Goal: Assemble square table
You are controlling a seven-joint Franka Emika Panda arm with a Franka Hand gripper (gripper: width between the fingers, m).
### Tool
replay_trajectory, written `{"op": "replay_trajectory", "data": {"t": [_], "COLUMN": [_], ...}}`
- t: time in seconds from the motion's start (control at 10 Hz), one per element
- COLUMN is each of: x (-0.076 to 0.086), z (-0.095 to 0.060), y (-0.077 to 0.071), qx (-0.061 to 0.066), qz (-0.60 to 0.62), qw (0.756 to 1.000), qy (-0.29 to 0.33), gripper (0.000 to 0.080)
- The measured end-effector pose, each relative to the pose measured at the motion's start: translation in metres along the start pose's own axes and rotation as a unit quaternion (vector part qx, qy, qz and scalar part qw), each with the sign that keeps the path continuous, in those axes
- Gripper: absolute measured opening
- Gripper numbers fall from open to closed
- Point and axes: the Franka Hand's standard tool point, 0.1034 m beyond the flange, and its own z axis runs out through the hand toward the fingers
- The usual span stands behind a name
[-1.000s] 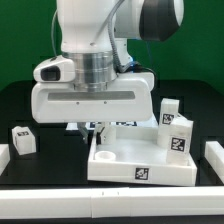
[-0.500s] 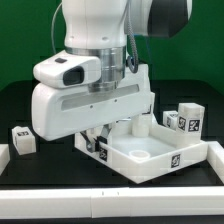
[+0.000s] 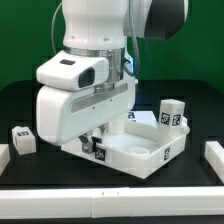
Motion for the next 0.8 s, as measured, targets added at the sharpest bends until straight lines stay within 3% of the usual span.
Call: {"op": "replay_trajectory", "data": {"t": [0.1, 0.2, 0.3, 0.7, 0.8], "x": [0.017, 0.040, 0.048, 0.037, 0.039], "z": [-0.006, -0.013, -0.015, -0.011, -0.011], "y": [0.009, 0.016, 0.017, 0.019, 0.025], "qx": [-0.014, -0.037, -0.045, -0.045, -0.058], "qz": [-0.068, -0.098, -0.121, -0.166, -0.199], "qw": [0.998, 0.994, 0.992, 0.985, 0.978], "qy": [0.005, 0.009, 0.013, -0.002, 0.002], "gripper": [0.0063, 0.0063, 0.0063, 0.0063, 0.0063]}}
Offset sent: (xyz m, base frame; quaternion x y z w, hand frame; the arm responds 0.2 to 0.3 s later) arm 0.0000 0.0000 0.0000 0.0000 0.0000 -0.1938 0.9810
